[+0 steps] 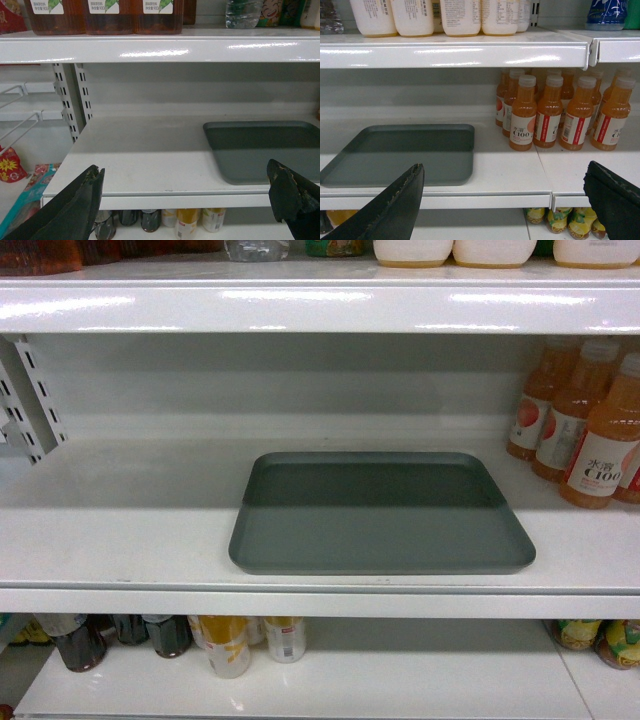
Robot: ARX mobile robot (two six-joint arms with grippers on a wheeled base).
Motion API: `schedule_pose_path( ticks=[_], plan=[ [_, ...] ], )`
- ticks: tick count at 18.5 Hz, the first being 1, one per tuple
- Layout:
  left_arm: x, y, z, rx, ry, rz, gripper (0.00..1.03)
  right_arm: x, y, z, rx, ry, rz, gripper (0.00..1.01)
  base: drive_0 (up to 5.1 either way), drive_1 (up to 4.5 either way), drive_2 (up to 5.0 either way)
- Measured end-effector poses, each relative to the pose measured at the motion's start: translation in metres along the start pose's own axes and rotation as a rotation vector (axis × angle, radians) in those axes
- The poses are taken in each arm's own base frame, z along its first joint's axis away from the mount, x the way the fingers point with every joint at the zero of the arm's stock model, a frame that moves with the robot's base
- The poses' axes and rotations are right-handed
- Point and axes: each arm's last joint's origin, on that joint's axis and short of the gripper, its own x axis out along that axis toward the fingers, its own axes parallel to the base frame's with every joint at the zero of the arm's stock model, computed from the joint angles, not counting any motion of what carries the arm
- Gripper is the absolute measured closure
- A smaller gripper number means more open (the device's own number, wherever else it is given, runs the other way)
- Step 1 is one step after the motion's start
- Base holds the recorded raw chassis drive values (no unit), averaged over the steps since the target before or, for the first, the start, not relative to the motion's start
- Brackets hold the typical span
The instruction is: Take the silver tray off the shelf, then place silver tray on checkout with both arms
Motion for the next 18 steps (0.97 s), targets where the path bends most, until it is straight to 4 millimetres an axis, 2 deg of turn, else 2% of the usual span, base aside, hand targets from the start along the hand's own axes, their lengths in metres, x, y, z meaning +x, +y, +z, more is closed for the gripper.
schedule_pose_path(
  ticks=[18],
  plan=[
    [0.0,0.0,0.0,0.0,0.0,0.0,0.05,0.0,0.0,0.0,0.0,0.0,0.0,0.03,0.0,0.0,0.0]
  ],
)
